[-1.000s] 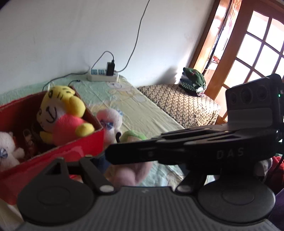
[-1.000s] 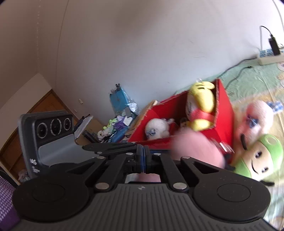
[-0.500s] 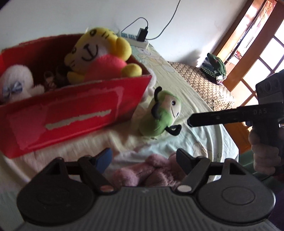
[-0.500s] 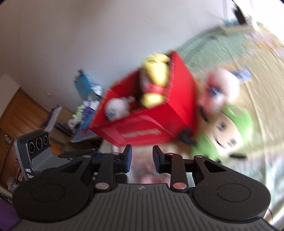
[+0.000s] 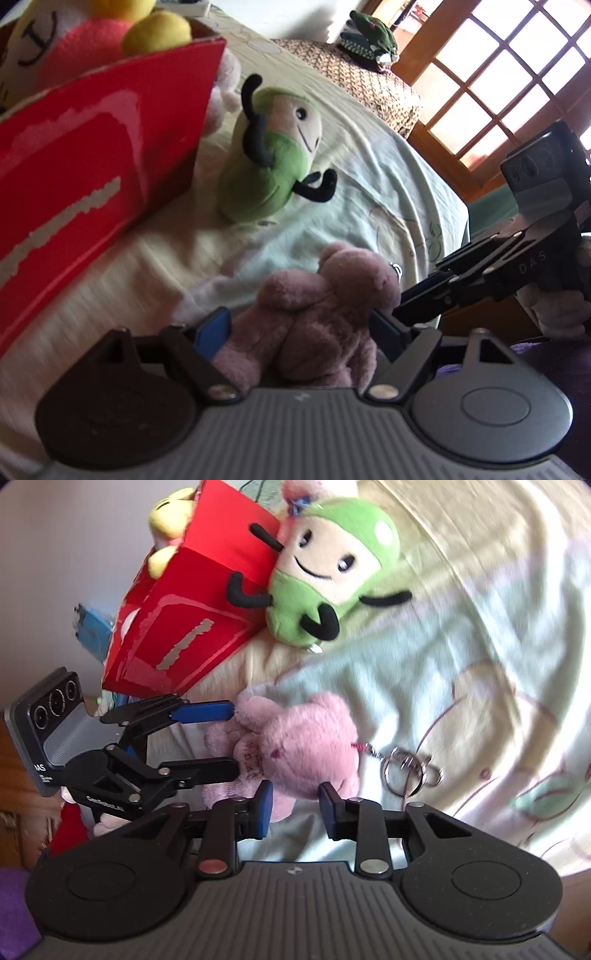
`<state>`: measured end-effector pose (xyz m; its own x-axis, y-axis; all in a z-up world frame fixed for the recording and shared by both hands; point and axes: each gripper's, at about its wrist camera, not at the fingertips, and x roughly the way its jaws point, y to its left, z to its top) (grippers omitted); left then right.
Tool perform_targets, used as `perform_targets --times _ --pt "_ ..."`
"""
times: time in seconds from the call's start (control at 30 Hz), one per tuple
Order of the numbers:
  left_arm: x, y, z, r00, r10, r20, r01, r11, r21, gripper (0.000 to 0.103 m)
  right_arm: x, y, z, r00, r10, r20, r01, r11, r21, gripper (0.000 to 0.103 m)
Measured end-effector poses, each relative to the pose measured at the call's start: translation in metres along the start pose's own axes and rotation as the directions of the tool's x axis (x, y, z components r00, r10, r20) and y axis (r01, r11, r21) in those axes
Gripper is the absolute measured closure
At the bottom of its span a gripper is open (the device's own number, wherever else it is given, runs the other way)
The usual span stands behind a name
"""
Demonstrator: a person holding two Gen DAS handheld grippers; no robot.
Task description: Organize objects
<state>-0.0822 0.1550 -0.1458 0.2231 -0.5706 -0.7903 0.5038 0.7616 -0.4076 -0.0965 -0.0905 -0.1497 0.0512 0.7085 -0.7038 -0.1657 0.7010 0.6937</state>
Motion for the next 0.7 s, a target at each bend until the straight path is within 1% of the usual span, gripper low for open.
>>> perform_targets --times 0.1,0.2,0.23,0.27,0.3,0.37,0.43,0.47,0.5,0.6,0.7 --pt "0.012 0.002 -0.003 1.0 0.004 -0.03 -0.004 1.0 0.007 0.021 0.005 -0.004 -0.004 0.999 0.008 0.046 -0.011 0.997 0.07 0.07" --pt "0.013 -0.002 -0.008 1.0 0.014 -0.028 -0.013 1.0 0.01 0.019 0.008 -0.006 -0.004 0.995 0.012 0.098 -0.024 0.992 0.121 0.069" --pt "0.011 -0.004 -0.01 1.0 0.01 -0.028 -0.01 1.0 0.008 0.019 0.007 -0.005 -0.003 0.992 0.012 0.123 -0.028 0.991 0.131 0.065" --pt "0.007 -0.005 -0.012 1.0 0.0 -0.025 0.0 1.0 0.001 0.019 0.007 -0.003 -0.002 0.99 0.012 0.143 -0.032 0.99 0.137 0.06" --pt "0.002 -0.007 -0.014 1.0 -0.008 -0.02 0.008 1.0 -0.007 0.019 0.006 -0.001 -0.001 0.987 0.016 0.16 -0.038 0.989 0.141 0.057" --pt "-0.007 -0.011 -0.019 1.0 -0.026 0.002 0.026 1.0 -0.014 0.021 0.004 0.006 0.001 0.983 0.025 0.183 -0.048 0.991 0.121 0.056" --pt "-0.013 -0.012 -0.026 0.998 -0.054 0.015 0.055 0.998 -0.036 0.021 0.004 0.017 0.004 0.983 0.05 0.178 -0.065 0.995 0.078 0.057" --pt "-0.013 -0.012 -0.029 0.998 -0.055 0.017 0.055 0.998 -0.041 0.022 0.005 0.021 0.006 0.983 0.062 0.173 -0.074 0.995 0.062 0.058" --pt "-0.01 -0.012 -0.032 0.999 -0.042 0.013 0.042 0.998 -0.044 0.023 0.007 0.028 0.008 0.985 0.07 0.16 -0.077 0.996 0.038 0.058" --pt "-0.001 -0.007 -0.038 1.0 -0.018 -0.002 0.018 0.996 -0.083 0.024 0.026 0.043 0.013 0.992 0.031 0.119 -0.028 0.999 -0.025 0.058" --pt "-0.005 -0.003 -0.036 1.0 0.009 0.024 -0.007 0.994 -0.109 0.027 0.029 0.052 0.015 0.993 0.01 0.121 0.0 0.997 -0.083 0.058"
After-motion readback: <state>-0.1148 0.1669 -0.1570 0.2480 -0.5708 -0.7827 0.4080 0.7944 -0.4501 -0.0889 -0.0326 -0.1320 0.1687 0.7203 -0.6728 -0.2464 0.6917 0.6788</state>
